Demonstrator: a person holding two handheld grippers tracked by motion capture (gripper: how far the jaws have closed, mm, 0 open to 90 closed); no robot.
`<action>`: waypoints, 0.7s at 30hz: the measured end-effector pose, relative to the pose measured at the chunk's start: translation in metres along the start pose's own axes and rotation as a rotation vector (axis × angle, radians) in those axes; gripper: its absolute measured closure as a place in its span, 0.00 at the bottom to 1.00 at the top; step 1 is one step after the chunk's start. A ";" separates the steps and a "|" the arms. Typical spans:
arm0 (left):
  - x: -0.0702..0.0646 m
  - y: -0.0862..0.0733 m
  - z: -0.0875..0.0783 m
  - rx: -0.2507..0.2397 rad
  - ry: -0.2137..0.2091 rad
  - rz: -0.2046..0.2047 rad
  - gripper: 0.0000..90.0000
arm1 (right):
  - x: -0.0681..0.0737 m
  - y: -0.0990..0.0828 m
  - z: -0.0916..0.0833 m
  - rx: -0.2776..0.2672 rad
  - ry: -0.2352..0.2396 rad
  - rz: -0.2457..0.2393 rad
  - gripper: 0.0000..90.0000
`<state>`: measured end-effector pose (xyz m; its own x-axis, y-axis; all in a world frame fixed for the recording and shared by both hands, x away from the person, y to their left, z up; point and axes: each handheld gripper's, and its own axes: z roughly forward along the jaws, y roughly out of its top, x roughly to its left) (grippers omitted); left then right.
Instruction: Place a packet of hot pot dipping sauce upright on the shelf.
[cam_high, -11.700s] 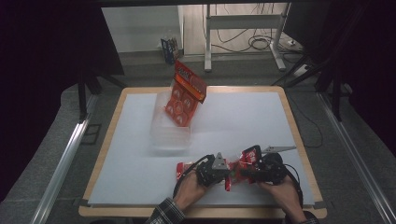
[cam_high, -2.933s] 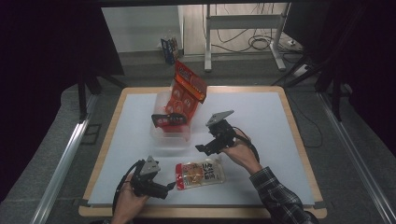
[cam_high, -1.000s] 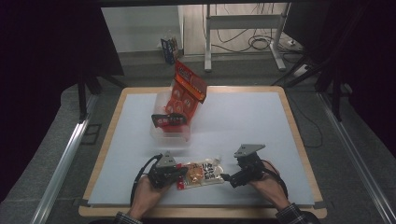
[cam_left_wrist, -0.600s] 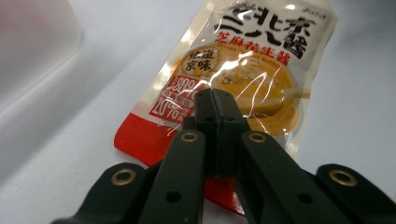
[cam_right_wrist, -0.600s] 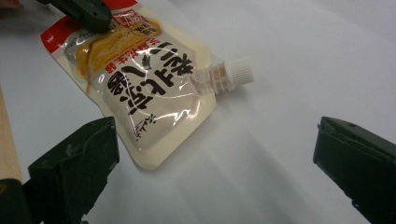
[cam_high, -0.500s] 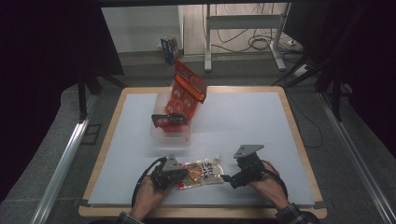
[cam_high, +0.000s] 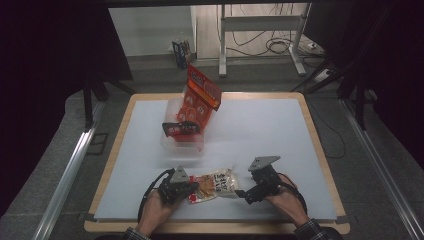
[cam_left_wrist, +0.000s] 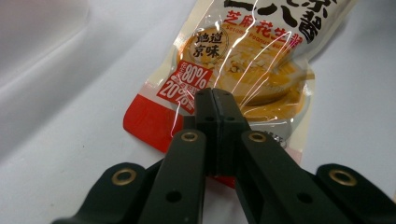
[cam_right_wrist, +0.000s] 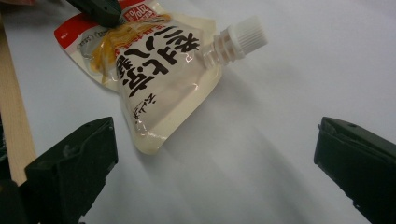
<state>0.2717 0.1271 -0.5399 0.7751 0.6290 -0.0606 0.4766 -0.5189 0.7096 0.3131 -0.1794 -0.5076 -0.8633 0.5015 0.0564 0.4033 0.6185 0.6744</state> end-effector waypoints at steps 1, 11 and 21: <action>0.000 0.000 0.000 0.002 -0.001 -0.002 1.00 | 0.000 0.000 0.000 0.000 0.005 0.004 0.00; 0.006 -0.005 -0.003 -0.001 -0.030 -0.044 1.00 | 0.008 0.006 0.008 0.005 0.042 0.028 0.00; 0.008 -0.008 -0.005 -0.003 -0.043 -0.062 1.00 | 0.016 0.013 0.026 0.040 0.110 0.070 0.01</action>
<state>0.2724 0.1389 -0.5425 0.7613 0.6344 -0.1343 0.5228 -0.4779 0.7059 0.3124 -0.1481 -0.5167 -0.8595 0.4768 0.1841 0.4739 0.6086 0.6364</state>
